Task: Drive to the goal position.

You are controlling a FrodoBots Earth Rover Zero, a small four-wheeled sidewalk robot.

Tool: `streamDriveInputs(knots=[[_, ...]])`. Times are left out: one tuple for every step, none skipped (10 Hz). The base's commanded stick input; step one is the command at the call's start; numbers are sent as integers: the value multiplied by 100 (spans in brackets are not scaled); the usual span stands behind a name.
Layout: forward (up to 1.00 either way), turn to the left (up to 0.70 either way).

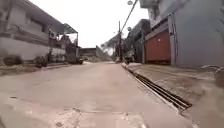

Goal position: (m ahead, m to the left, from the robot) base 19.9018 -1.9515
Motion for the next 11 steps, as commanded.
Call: streamDriveInputs(knots=[[100, -36], [100, -26], [100, 0], [100, 0], [100, 0], [100, 0], [100, 0], [100, 0], [100, 0], [100, 0], [100, 0]])
